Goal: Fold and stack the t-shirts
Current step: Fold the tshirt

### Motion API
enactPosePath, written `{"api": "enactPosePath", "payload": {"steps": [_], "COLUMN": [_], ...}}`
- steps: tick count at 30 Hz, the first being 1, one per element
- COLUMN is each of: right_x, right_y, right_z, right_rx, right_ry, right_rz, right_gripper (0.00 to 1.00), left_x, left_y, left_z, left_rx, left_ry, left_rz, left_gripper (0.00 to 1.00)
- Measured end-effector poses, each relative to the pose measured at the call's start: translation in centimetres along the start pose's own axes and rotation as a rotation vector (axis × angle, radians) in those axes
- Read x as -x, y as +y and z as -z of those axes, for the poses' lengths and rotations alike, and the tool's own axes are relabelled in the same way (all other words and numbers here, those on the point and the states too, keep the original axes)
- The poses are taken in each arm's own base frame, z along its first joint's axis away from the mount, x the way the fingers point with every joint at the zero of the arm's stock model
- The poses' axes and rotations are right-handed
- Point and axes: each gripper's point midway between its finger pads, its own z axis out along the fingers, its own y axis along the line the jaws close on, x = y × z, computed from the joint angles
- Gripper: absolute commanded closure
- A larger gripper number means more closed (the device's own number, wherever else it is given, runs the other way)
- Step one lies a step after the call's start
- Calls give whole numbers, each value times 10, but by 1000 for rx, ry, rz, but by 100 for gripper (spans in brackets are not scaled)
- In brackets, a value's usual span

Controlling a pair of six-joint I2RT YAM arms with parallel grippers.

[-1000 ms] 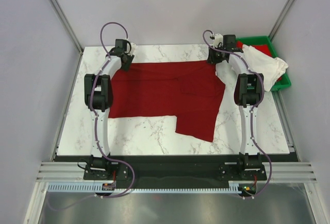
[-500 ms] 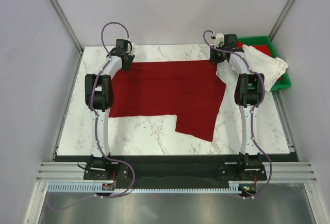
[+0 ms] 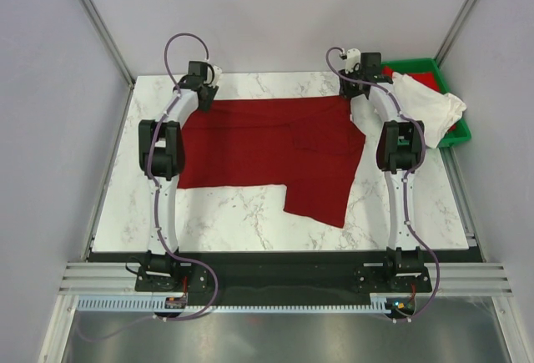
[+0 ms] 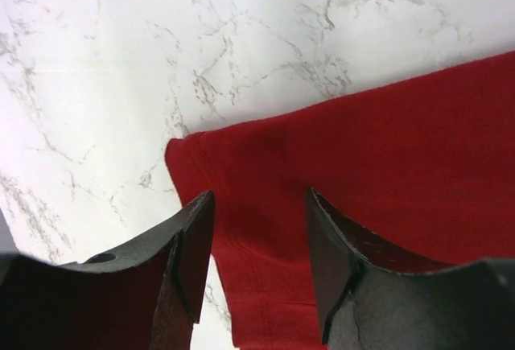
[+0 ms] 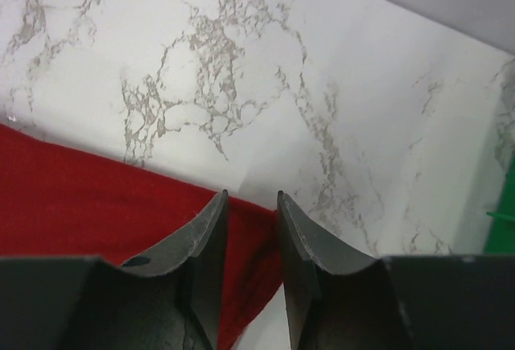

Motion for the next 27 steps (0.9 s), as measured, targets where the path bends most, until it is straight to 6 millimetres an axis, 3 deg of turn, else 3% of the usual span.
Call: {"api": "enactPosePath", "payload": {"steps": [4, 6, 8, 11, 13, 15, 17, 19, 22, 25, 27], "right_x": [13, 27, 47, 85, 111, 126, 123, 101, 36, -66, -115], "right_y": [-1, 1, 4, 15, 29, 47, 66, 89, 119, 152, 169], "right_z": [7, 18, 40, 103, 161, 216, 256, 280, 280, 273, 281], "right_rx": [3, 14, 22, 38, 50, 62, 75, 113, 205, 355, 426], "right_ry": [-29, -51, -85, -169, -244, -309, -330, -308, -190, 15, 109], "right_rz": [8, 12, 22, 84, 161, 266, 368, 472, 570, 608, 633], "right_gripper": [58, 56, 53, 52, 51, 52, 52, 52, 51, 51, 51], "left_x": [11, 22, 46, 91, 118, 127, 119, 93, 32, -45, -90], "left_y": [9, 16, 28, 50, 68, 77, 82, 80, 62, 31, 14], "left_z": [10, 26, 57, 122, 186, 233, 264, 270, 243, 207, 200], "left_rx": [27, 38, 57, 96, 132, 155, 167, 154, 83, -44, -126], "left_ry": [-21, -44, -103, -240, -360, -443, -480, -459, -330, -134, -28], "left_rz": [13, 22, 33, 53, 74, 89, 98, 98, 100, 126, 161], "left_gripper": [39, 39, 37, 36, 34, 34, 33, 32, 32, 32, 33]}}
